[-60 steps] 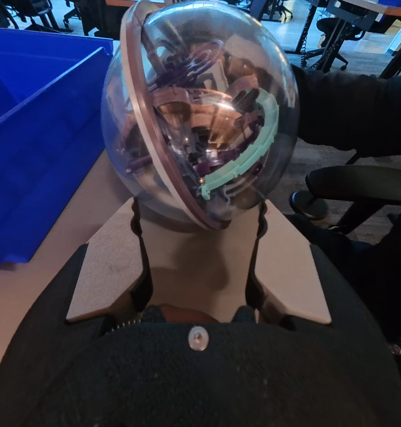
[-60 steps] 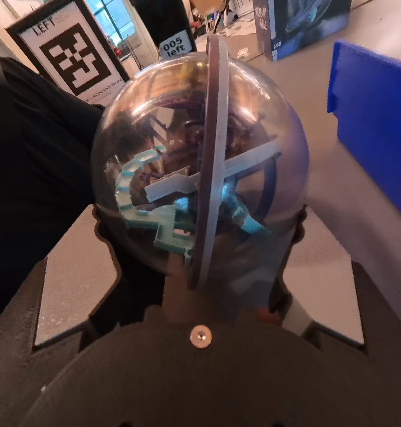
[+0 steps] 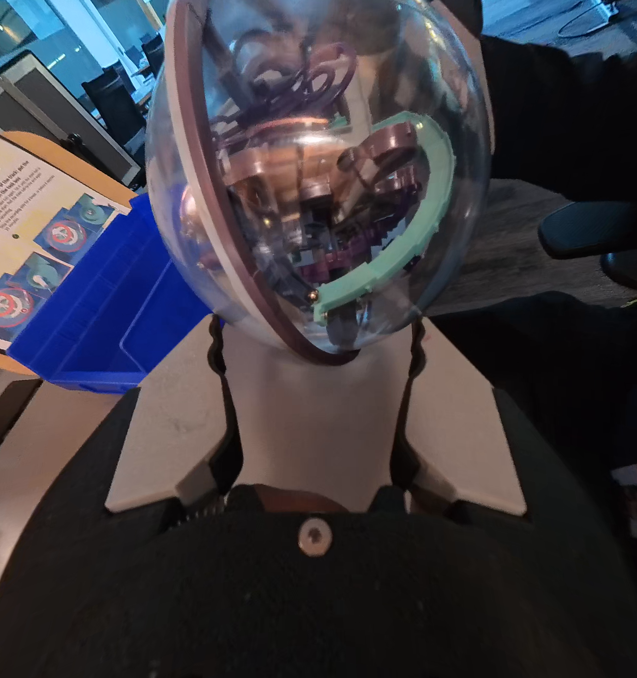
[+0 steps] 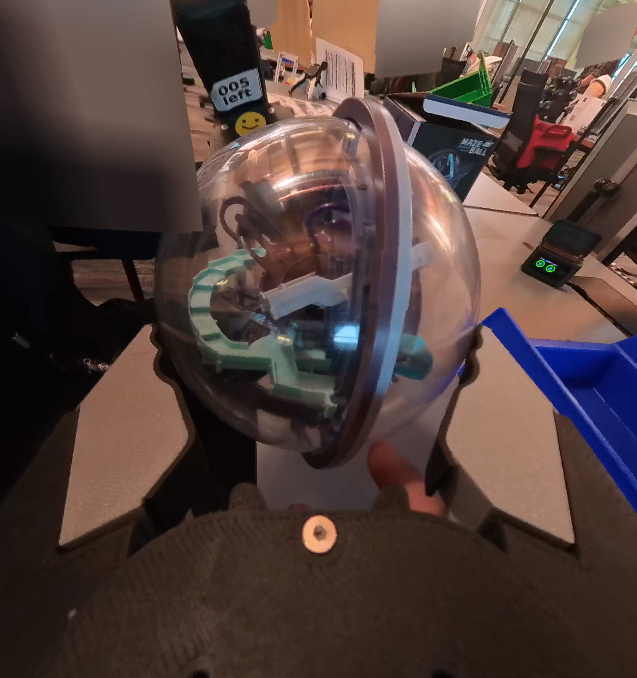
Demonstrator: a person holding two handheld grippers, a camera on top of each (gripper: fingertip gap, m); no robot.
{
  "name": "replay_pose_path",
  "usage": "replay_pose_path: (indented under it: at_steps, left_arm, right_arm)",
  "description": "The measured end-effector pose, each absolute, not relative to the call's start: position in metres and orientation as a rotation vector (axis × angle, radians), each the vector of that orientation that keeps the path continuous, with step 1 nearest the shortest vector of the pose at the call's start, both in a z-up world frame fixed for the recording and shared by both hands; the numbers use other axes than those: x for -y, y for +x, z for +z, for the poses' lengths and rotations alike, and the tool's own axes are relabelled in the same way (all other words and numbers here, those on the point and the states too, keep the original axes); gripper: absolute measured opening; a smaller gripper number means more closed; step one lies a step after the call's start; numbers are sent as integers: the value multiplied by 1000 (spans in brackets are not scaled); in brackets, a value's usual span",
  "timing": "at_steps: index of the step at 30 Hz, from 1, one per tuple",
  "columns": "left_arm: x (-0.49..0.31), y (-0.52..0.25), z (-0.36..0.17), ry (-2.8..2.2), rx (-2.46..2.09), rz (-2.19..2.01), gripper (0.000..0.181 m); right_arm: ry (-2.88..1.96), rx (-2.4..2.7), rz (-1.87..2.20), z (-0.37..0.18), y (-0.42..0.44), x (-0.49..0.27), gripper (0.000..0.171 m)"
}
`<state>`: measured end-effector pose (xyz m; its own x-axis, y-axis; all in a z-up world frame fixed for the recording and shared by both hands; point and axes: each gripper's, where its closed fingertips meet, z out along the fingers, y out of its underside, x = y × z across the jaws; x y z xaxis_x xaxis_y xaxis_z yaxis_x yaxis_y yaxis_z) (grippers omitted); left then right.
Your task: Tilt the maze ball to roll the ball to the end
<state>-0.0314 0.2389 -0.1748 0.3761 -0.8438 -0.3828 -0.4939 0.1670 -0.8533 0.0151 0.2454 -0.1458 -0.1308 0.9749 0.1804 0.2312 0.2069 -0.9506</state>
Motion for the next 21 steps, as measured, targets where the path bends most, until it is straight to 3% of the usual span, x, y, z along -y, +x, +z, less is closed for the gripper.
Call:
replay_pose_path:
  at_steps: [21]
  left_arm:
    - [-219, -57, -153, -1455, -1287, -196, 102]
  right_arm:
    - [-1000, 1568, 987, -129, -8, -226, 154]
